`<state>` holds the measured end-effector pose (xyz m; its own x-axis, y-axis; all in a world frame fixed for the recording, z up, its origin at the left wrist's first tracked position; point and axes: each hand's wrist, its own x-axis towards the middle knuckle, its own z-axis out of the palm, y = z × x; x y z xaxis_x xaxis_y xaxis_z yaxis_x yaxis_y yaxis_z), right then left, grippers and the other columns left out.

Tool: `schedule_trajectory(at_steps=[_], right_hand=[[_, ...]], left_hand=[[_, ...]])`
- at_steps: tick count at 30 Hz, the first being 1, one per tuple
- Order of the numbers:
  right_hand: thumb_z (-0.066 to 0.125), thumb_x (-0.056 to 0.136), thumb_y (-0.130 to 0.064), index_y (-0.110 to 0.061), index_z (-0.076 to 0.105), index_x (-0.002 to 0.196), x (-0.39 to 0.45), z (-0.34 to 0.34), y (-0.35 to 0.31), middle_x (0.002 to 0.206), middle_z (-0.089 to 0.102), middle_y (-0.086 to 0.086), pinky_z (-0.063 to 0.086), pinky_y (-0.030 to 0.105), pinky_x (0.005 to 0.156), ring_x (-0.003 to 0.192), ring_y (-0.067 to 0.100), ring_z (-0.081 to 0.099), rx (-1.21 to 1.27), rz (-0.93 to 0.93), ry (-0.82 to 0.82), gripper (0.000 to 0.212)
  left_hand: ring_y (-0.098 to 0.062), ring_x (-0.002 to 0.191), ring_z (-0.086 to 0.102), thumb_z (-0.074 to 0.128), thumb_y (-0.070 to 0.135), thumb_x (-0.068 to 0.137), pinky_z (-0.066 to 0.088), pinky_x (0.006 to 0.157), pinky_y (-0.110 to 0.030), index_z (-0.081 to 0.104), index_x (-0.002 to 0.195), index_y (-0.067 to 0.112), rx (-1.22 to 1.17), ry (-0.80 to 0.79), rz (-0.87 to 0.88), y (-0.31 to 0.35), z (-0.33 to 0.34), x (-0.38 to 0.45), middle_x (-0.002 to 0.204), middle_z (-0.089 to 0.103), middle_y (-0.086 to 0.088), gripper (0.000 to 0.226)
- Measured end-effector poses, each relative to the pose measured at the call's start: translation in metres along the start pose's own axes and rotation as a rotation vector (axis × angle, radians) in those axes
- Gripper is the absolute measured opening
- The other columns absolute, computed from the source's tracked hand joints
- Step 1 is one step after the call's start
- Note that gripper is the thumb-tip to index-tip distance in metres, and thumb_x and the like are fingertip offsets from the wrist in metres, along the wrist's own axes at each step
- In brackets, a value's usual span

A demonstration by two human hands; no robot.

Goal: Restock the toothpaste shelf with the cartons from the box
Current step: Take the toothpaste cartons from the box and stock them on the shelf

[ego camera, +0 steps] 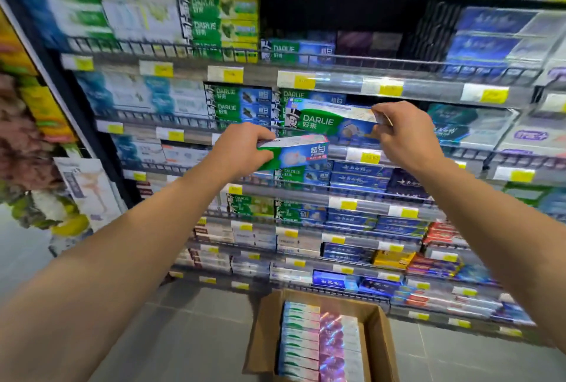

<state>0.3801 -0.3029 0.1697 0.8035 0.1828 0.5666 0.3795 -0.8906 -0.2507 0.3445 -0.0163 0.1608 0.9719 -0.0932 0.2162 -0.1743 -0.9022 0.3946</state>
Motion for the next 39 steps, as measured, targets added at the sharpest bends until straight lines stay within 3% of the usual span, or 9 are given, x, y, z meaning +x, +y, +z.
schedule_trajectory(at_steps=[6, 10, 12, 15, 20, 23, 27, 34, 39], right_hand=[[0.053, 0.081, -0.004, -0.005, 0.055, 0.085, 0.054, 0.006, 0.014, 0.086, 0.06, 0.014, 0.04, 0.041, 0.063, 0.086, 0.039, 0.051, -0.004, -0.044, 0.066, 0.004], [0.055, 0.086, -0.009, -0.014, 0.063, 0.111, 0.088, 0.015, 0.025, 0.106, 0.063, 0.01, 0.033, 0.029, 0.073, 0.101, 0.033, 0.054, 0.032, -0.035, 0.075, 0.027], [0.057, 0.087, -0.008, -0.011, 0.063, 0.118, 0.103, 0.018, 0.024, 0.111, 0.063, 0.014, 0.039, 0.034, 0.08, 0.106, 0.034, 0.055, 0.052, -0.024, 0.097, 0.031], [0.059, 0.088, -0.009, -0.01, 0.062, 0.12, 0.128, 0.019, 0.021, 0.117, 0.062, 0.014, 0.042, 0.039, 0.092, 0.112, 0.034, 0.055, 0.058, -0.004, 0.109, 0.032], [0.056, 0.089, -0.01, -0.007, 0.063, 0.114, 0.175, 0.022, 0.013, 0.115, 0.062, 0.017, 0.047, 0.048, 0.091, 0.108, 0.039, 0.056, 0.029, 0.026, 0.135, 0.026], [0.054, 0.088, -0.008, -0.005, 0.063, 0.11, 0.202, 0.028, 0.007, 0.112, 0.063, 0.019, 0.048, 0.05, 0.088, 0.105, 0.041, 0.056, 0.011, 0.086, 0.12, 0.024], [0.058, 0.086, -0.013, -0.016, 0.063, 0.123, 0.228, 0.041, 0.007, 0.123, 0.062, 0.014, 0.047, 0.045, 0.094, 0.115, 0.038, 0.054, -0.029, 0.122, 0.044, 0.037], [0.063, 0.083, -0.015, -0.019, 0.066, 0.12, 0.254, 0.064, 0.005, 0.121, 0.067, 0.008, 0.045, 0.036, 0.096, 0.114, 0.031, 0.058, -0.059, 0.131, -0.092, 0.037], [0.067, 0.082, -0.021, -0.02, 0.067, 0.118, 0.263, 0.077, -0.002, 0.117, 0.068, 0.005, 0.043, 0.027, 0.091, 0.11, 0.026, 0.061, -0.027, 0.156, -0.143, 0.036]], left_hand=[[-0.021, 0.118, 0.056, 0.067, 0.025, 0.087, 0.041, 0.103, -0.033, 0.058, 0.131, 0.02, -0.006, 0.006, -0.014, 0.0, -0.017, 0.043, 0.133, 0.058, -0.004, 0.045], [-0.02, 0.112, 0.058, 0.069, 0.025, 0.086, 0.043, 0.098, -0.03, 0.059, 0.129, 0.022, -0.011, 0.017, -0.026, -0.002, -0.019, 0.068, 0.131, 0.06, -0.003, 0.044], [-0.02, 0.103, 0.061, 0.07, 0.024, 0.085, 0.046, 0.091, -0.029, 0.061, 0.127, 0.021, -0.037, 0.026, -0.029, -0.003, -0.021, 0.079, 0.128, 0.061, -0.002, 0.042], [-0.019, 0.11, 0.059, 0.07, 0.024, 0.085, 0.044, 0.094, -0.029, 0.062, 0.125, 0.02, -0.051, 0.032, -0.006, -0.006, -0.027, 0.099, 0.127, 0.062, -0.002, 0.041], [-0.015, 0.102, 0.059, 0.071, 0.026, 0.084, 0.042, 0.09, -0.025, 0.063, 0.125, 0.023, -0.059, 0.055, 0.037, -0.022, -0.042, 0.136, 0.127, 0.062, 0.0, 0.042], [-0.016, 0.112, 0.057, 0.07, 0.028, 0.085, 0.042, 0.097, -0.028, 0.062, 0.125, 0.025, -0.063, 0.047, 0.084, -0.031, -0.05, 0.16, 0.131, 0.06, 0.0, 0.041], [-0.008, 0.084, 0.056, 0.068, 0.028, 0.086, 0.04, 0.083, -0.022, 0.062, 0.126, 0.025, -0.058, 0.008, 0.138, -0.038, -0.055, 0.188, 0.13, 0.06, 0.001, 0.041], [-0.024, 0.089, 0.068, 0.07, 0.03, 0.084, 0.051, 0.079, -0.029, 0.063, 0.122, 0.031, -0.1, -0.037, 0.151, -0.061, -0.05, 0.218, 0.132, 0.059, 0.002, 0.039], [-0.015, 0.113, 0.058, 0.071, 0.026, 0.084, 0.045, 0.085, -0.021, 0.064, 0.123, 0.027, -0.147, -0.051, 0.173, -0.07, -0.049, 0.225, 0.135, 0.056, 0.004, 0.04]])
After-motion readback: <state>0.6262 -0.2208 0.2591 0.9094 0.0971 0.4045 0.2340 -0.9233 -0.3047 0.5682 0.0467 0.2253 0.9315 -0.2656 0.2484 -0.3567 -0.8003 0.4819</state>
